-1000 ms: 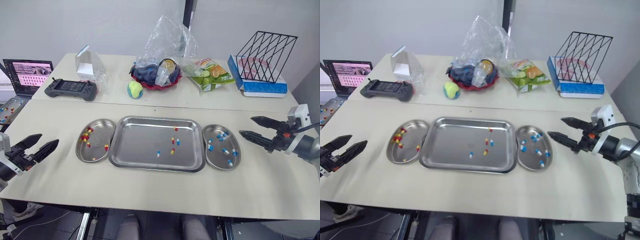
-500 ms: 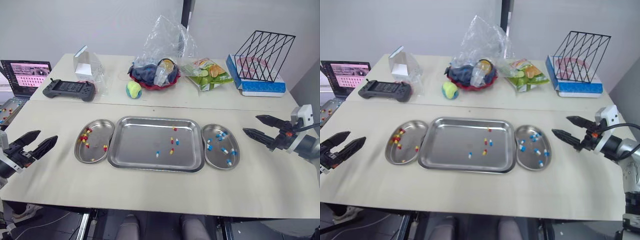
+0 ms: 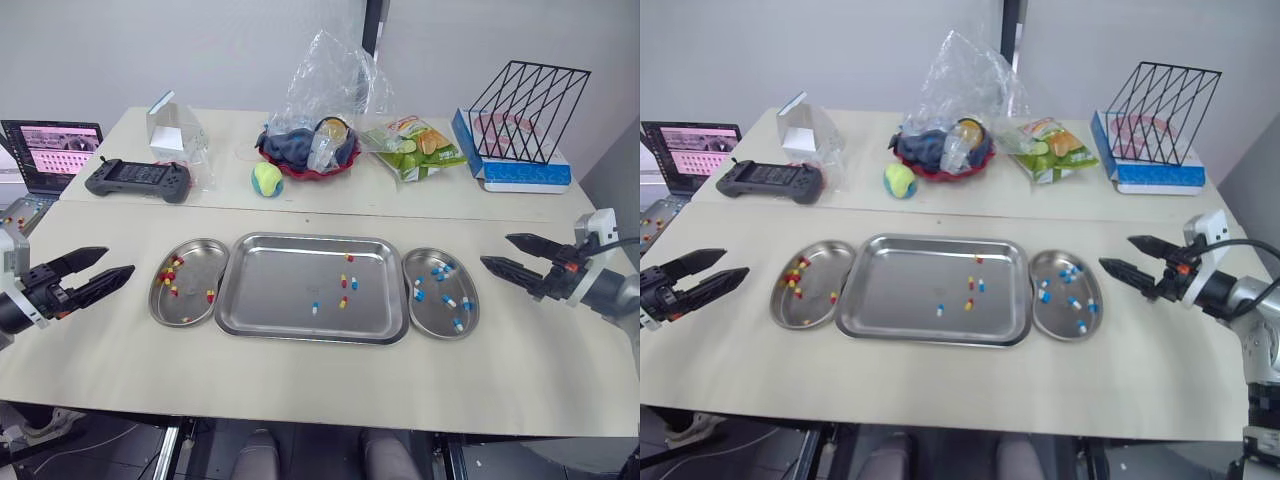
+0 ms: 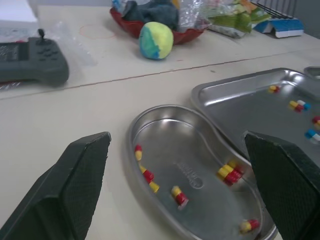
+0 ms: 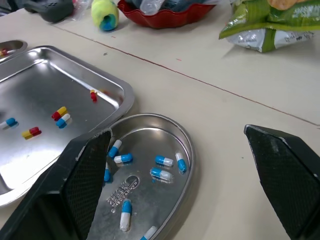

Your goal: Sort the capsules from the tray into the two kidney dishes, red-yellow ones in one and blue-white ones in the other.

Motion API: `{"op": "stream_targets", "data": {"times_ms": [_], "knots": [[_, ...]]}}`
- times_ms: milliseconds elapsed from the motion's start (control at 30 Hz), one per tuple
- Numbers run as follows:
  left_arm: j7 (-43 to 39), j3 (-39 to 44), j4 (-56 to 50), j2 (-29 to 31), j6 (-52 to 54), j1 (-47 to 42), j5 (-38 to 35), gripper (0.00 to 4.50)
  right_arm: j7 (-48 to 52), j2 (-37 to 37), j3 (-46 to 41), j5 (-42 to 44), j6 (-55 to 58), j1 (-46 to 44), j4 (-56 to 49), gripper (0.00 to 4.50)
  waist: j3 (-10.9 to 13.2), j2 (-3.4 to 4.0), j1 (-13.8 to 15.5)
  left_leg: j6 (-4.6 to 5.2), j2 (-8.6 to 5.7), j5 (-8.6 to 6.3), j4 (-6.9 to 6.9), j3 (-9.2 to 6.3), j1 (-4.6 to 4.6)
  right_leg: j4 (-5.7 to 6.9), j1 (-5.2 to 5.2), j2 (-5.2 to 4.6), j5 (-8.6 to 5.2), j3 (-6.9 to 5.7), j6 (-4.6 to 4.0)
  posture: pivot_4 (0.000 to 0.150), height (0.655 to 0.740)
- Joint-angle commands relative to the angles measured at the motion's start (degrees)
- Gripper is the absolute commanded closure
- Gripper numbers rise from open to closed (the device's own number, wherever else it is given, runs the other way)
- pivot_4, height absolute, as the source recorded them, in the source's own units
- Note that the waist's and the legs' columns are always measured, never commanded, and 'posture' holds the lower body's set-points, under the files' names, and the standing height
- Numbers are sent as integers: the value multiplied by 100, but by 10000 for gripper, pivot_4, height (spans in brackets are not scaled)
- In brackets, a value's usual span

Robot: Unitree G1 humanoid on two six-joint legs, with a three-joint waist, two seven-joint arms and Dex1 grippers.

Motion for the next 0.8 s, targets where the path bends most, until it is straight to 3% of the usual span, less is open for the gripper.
{"op": "stream_targets", "data": {"times_ms": [33, 167, 300, 533, 800], "knots": [[-351, -308, -613, 228, 478, -15, -206, 93, 4, -118, -111, 113, 204, 48, -335, 0, 1, 1, 2, 0, 1, 0, -1, 0, -1, -1, 0, 1, 0, 0, 0, 1500, 7380], [-559, -691, -1008, 355, 904, -319, -300, 93, -6, -162, -179, 207, 588, 379, -809, 0, 0, -6, 57, 0, 0, 0, -1, 2, -4, -4, -3, 0, 0, 1, 0, 1500, 7329], [-736, -1126, -1266, 417, 1131, -723, -255, 93, -182, -143, -364, 342, 835, 684, -1370, 0, -10, -36, 187, 10, 119, -20, -7, 304, -17, 22, -192, 110, 54, 260, -35, 1500, 7289], [-817, -1568, -1416, 312, 1100, -1197, -137, 93, -328, -157, -240, 719, 1343, 876, -2448, 0, -10, -36, -29, 30, 115, -30, 0, 268, -18, 29, -177, 120, 46, 251, -20, 1500, 7289], [-688, -1520, -1841, 282, 1160, -975, -260, 93, -543, -111, 501, 967, 1873, -52, -3135, 0, -9, -35, -36, 29, 114, -29, 15, 226, -42, 31, -176, 118, 46, 212, -21, 1500, 7289]]}}
